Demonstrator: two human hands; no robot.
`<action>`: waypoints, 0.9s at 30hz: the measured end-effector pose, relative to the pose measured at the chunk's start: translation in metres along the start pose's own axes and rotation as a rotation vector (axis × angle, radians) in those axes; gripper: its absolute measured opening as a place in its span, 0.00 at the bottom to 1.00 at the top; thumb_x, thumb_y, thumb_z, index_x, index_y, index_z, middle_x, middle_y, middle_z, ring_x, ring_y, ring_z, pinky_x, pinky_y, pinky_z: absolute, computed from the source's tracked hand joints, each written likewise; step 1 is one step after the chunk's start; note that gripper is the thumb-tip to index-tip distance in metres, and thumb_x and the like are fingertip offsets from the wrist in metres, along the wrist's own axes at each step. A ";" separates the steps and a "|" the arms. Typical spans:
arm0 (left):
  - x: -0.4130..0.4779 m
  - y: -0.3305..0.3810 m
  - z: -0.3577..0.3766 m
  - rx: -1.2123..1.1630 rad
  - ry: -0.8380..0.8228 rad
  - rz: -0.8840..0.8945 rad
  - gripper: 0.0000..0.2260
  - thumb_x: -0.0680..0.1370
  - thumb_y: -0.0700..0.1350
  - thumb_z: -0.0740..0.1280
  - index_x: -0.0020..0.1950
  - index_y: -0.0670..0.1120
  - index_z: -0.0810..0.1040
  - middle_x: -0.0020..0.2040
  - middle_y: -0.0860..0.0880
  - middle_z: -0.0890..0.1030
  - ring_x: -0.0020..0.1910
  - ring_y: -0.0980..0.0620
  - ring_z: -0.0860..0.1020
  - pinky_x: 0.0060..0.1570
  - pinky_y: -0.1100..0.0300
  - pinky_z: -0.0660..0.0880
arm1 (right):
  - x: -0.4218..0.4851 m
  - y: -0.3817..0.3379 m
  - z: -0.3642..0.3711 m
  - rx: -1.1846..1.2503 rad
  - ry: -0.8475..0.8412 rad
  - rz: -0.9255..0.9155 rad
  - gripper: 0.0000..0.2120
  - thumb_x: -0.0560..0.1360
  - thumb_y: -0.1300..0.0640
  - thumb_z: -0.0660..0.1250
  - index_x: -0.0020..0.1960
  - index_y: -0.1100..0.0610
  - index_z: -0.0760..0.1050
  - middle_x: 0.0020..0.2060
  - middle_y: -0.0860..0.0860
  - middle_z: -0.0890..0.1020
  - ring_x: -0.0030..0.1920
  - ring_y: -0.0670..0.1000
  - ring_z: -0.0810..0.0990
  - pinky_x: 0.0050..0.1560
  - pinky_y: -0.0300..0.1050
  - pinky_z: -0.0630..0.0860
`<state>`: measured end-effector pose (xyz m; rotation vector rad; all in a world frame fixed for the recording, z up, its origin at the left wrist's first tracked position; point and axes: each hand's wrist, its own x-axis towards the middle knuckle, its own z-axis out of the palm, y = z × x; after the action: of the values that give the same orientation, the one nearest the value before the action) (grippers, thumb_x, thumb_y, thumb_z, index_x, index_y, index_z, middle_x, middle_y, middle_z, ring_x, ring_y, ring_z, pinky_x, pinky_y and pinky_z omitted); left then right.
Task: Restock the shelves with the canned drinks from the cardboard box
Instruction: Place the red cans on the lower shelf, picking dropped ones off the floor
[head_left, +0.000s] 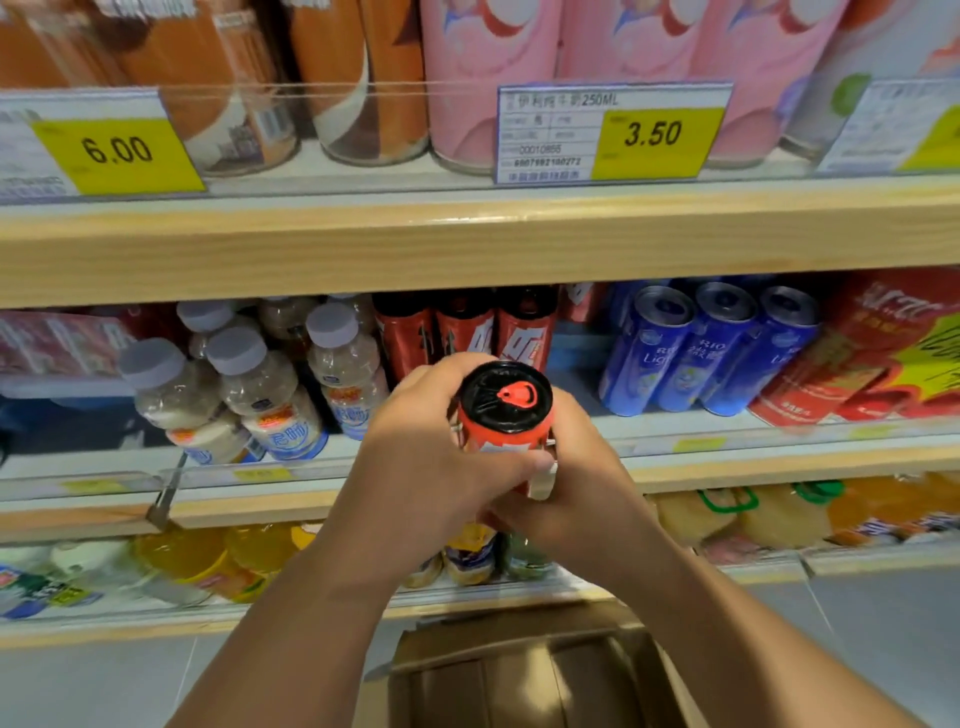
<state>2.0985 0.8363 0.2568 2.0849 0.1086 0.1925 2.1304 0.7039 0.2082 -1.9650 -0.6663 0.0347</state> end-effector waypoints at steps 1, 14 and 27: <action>0.000 0.001 0.003 -0.009 -0.002 -0.001 0.27 0.60 0.46 0.79 0.57 0.57 0.75 0.54 0.55 0.79 0.53 0.62 0.77 0.47 0.74 0.71 | 0.001 0.000 -0.002 -0.021 0.034 -0.002 0.27 0.68 0.55 0.73 0.63 0.47 0.67 0.57 0.46 0.76 0.60 0.48 0.74 0.55 0.51 0.75; 0.012 -0.026 0.008 -0.065 -0.039 -0.094 0.19 0.71 0.42 0.72 0.57 0.56 0.71 0.60 0.53 0.69 0.56 0.62 0.72 0.54 0.67 0.72 | 0.047 0.049 -0.033 -0.251 0.375 0.367 0.28 0.66 0.55 0.74 0.62 0.54 0.67 0.37 0.48 0.77 0.41 0.54 0.78 0.37 0.41 0.69; 0.012 -0.045 0.009 -0.049 0.000 -0.084 0.17 0.73 0.42 0.70 0.59 0.55 0.72 0.58 0.53 0.70 0.53 0.67 0.73 0.38 0.75 0.74 | 0.084 0.072 -0.013 -0.248 0.444 0.505 0.30 0.73 0.56 0.68 0.68 0.61 0.57 0.60 0.63 0.75 0.59 0.63 0.75 0.52 0.47 0.70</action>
<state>2.1123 0.8526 0.2148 2.0273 0.1891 0.1433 2.2370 0.7086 0.1762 -2.2343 0.1276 -0.1783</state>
